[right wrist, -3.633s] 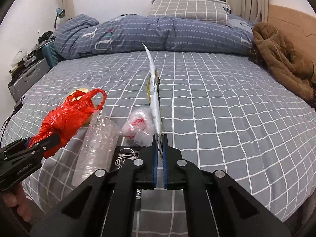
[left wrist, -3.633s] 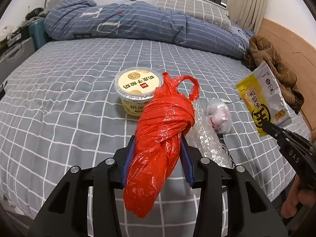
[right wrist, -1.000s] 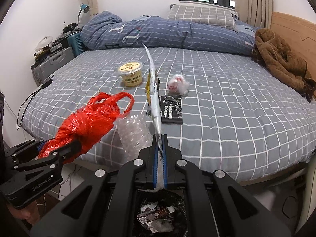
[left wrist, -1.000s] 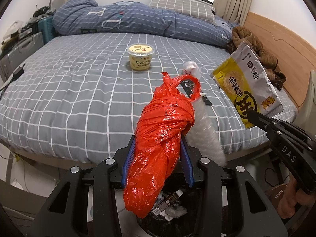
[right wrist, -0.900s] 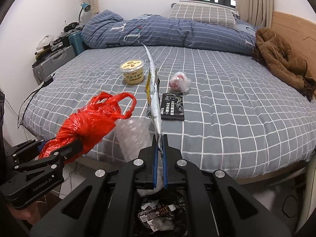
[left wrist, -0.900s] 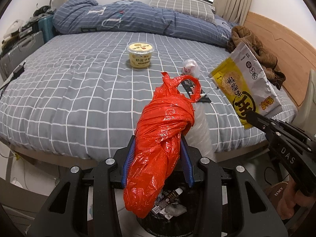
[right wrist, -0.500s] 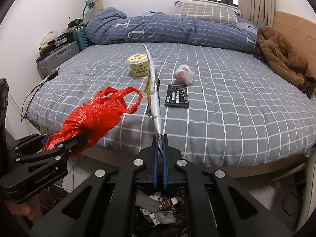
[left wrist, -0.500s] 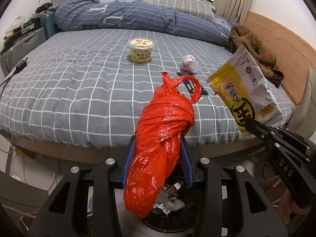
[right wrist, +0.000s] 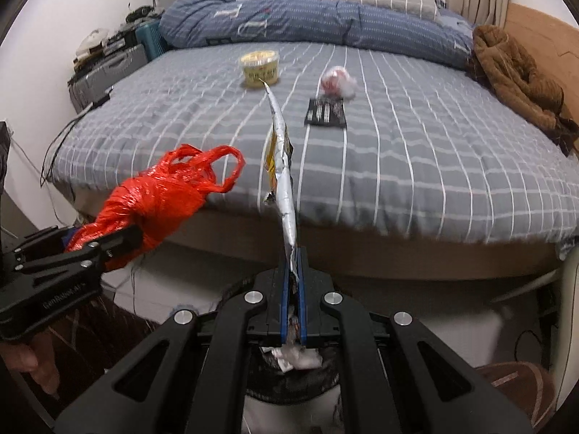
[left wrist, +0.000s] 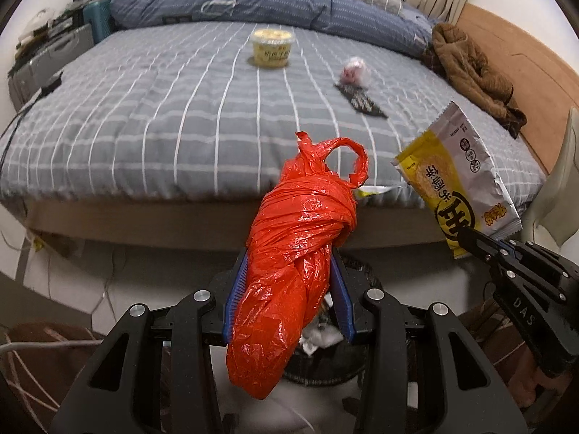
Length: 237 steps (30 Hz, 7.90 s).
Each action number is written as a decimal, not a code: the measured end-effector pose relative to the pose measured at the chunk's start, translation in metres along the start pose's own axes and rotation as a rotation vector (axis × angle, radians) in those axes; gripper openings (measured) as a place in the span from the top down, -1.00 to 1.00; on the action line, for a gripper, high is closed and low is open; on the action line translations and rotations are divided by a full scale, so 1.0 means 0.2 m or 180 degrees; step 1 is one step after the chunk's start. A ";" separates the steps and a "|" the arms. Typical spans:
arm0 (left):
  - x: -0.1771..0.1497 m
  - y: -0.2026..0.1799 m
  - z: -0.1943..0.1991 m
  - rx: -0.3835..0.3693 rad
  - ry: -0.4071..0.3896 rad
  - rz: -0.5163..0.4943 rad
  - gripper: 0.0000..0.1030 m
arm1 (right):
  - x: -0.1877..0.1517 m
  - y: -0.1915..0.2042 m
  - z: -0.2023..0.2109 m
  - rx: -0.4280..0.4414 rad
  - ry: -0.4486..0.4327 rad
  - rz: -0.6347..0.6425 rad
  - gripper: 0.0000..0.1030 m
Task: Collect trash
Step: 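Lift the red bag and yellow packet and carry them over the bin, then open the right tool dropping the packet while the left tool opens dropping the red bag, then move both tools back to the bed, right tool reaching the white-pink plastic bag, then grasp the white-pink bag with the right tool while the left tool grasps the yellow pudding cup, then lift the bag and pudding cup and carry them over the black bin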
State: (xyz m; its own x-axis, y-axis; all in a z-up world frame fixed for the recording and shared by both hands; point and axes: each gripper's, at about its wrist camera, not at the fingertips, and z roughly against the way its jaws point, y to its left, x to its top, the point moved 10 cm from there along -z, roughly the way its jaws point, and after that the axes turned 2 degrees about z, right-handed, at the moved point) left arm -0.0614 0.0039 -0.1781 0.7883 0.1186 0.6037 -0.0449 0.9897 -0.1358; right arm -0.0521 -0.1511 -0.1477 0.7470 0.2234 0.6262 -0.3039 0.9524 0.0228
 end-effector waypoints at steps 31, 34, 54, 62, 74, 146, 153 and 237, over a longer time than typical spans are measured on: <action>-0.39 0.33 -0.57 0.0299 0.0773 0.0051 0.21 | -0.53 0.07 -0.71 0.0080 0.1248 0.0056 0.79; -0.39 0.32 -0.57 0.0291 0.0767 0.0039 0.21 | -0.52 0.05 -0.70 0.0043 0.1182 0.0054 0.42; -0.36 -0.12 -0.65 -0.0018 0.0816 -0.0276 0.21 | -0.36 -0.43 -0.44 -0.0644 0.0510 -0.0402 -0.85; -0.37 -0.28 -0.69 -0.0093 0.0775 -0.0444 0.19 | -0.41 -0.61 -0.41 -0.0831 0.0560 -0.0595 -0.85; -0.36 -0.23 -0.65 0.0109 0.0553 -0.0528 -0.67 | -0.36 -0.60 -0.41 -0.0867 0.0512 -0.0595 -0.85; 1.66 0.16 -1.14 0.0444 -0.0433 -0.0079 -0.89 | 1.41 -0.52 -1.14 -0.0439 -0.0296 -0.0116 -0.74; 1.73 0.13 -1.22 0.0420 -0.0426 -0.0116 -0.89 | 1.47 -0.51 -1.23 -0.0305 -0.0243 -0.0142 -0.60; 1.13 0.07 -0.45 0.0233 -0.0549 -0.0198 -0.40 | 1.13 -0.18 -0.49 -0.0129 -0.0583 -0.0119 -0.02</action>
State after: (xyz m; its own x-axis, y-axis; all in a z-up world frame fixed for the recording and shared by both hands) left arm 0.1725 0.0373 -0.1141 0.6744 0.0628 0.7357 -0.0489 0.9980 -0.0403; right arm 0.1859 -0.1147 -0.0824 0.6361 0.1498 0.7569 -0.2513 0.9677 0.0197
